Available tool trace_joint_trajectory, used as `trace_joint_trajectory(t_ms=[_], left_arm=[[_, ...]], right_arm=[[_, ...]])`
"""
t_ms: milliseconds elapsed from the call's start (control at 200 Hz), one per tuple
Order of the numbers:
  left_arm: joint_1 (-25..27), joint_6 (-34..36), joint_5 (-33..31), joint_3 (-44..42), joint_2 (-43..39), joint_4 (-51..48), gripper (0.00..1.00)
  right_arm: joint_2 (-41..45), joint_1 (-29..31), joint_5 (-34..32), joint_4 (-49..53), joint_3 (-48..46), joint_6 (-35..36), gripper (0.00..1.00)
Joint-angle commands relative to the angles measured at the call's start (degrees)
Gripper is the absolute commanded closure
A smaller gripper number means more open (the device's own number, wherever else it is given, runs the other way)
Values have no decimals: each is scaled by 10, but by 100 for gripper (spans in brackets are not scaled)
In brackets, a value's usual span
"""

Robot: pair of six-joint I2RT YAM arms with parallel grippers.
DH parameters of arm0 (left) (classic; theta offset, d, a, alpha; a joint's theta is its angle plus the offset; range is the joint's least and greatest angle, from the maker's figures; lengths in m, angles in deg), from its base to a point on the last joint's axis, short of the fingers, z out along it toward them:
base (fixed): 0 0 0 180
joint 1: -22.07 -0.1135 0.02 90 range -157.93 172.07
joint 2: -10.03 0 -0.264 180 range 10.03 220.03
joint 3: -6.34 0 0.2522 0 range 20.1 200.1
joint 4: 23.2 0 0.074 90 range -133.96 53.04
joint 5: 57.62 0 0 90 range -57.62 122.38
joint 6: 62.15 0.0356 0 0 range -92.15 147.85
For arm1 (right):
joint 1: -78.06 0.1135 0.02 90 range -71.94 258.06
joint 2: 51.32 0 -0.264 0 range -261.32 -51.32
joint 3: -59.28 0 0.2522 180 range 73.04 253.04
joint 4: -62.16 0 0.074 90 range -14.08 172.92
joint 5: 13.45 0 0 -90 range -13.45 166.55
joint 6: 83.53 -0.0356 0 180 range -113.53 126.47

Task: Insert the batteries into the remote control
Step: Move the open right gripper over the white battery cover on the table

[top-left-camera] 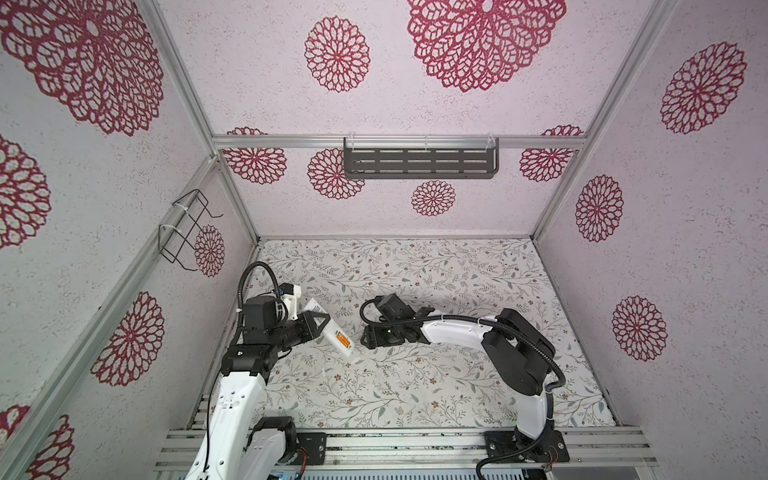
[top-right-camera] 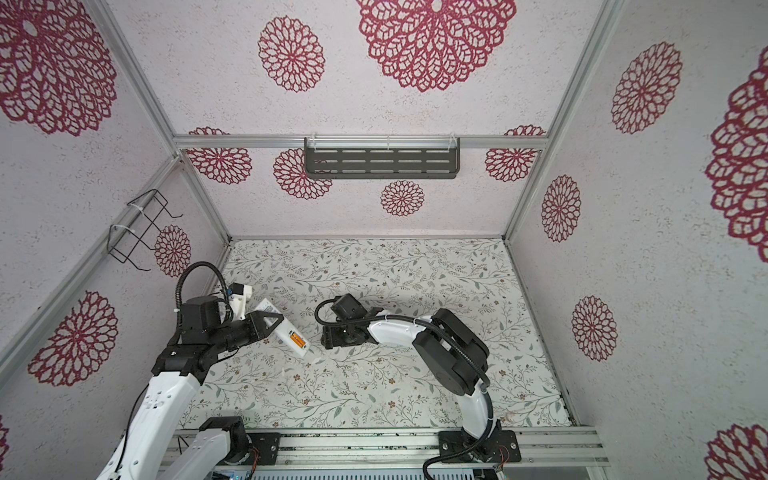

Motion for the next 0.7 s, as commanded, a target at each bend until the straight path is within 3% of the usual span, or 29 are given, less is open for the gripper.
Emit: trace_joint_trajectory(t_ms=[0, 185, 496, 696], left_arm=[[-6, 8, 6, 7, -10, 24, 100], [-7, 7, 2, 7, -9, 24, 100], [-6, 6, -3, 4, -21, 25, 100], [-6, 4, -10, 3, -25, 24, 100]], right_arm=[[32, -12, 32, -19, 0, 35, 28], [57, -44, 53, -51, -24, 50, 28], [-28, -94, 124, -3, 41, 120, 26], [-25, -95, 140, -1, 14, 131, 27]])
